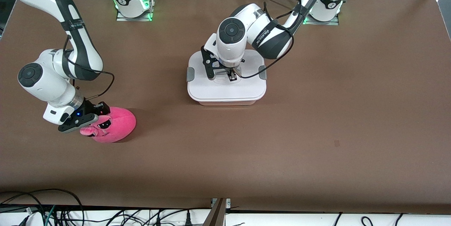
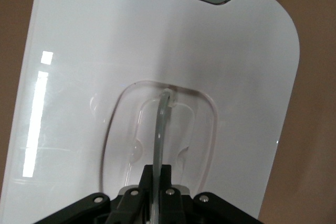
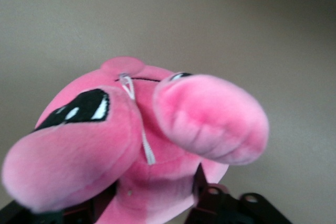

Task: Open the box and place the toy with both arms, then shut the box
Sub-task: 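Grasp the lid handle with the left gripper while the right gripper grasps the toy, then lift the white lid off with the left gripper and set it aside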

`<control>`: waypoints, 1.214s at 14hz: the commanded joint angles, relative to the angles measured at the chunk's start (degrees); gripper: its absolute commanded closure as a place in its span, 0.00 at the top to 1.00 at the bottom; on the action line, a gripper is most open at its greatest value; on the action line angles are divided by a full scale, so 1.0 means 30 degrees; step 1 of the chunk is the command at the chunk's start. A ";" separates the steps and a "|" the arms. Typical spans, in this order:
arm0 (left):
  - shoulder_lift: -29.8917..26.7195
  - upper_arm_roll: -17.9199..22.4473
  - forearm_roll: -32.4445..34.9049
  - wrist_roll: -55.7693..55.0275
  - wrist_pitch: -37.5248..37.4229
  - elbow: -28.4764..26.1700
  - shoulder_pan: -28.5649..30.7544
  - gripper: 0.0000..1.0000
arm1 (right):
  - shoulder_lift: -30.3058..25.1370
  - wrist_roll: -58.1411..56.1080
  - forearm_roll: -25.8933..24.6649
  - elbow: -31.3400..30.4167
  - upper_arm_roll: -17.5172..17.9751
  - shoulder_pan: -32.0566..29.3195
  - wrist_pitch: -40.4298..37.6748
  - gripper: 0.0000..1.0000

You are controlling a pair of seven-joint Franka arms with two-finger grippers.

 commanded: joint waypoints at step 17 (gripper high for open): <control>-0.2769 -0.0159 -0.0055 0.6296 -0.8681 0.1559 0.5377 0.00 | -0.2141 -0.0457 0.0242 0.5156 0.3359 -0.0049 -1.1268 0.00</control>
